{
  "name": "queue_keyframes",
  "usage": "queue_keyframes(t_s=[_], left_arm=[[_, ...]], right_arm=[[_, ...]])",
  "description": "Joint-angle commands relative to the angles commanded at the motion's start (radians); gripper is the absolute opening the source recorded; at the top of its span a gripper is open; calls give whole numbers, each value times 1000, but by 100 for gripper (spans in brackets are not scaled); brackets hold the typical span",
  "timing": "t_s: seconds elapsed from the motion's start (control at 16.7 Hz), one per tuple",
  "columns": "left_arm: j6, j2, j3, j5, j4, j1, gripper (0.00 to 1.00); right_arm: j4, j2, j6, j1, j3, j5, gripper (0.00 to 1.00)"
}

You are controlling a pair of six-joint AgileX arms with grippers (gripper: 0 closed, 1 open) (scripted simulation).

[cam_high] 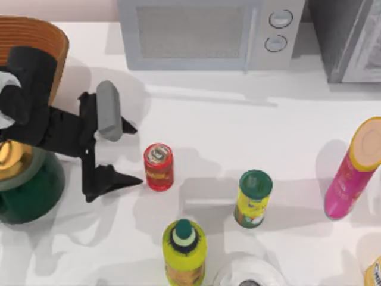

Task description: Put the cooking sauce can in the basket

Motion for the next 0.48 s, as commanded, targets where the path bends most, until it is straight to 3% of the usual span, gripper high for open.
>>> queue_keyframes(t_s=[0.48], left_arm=[[4,30,1,19,4,-4,100]], right_arm=[[0,0,0,0,0,0,100]])
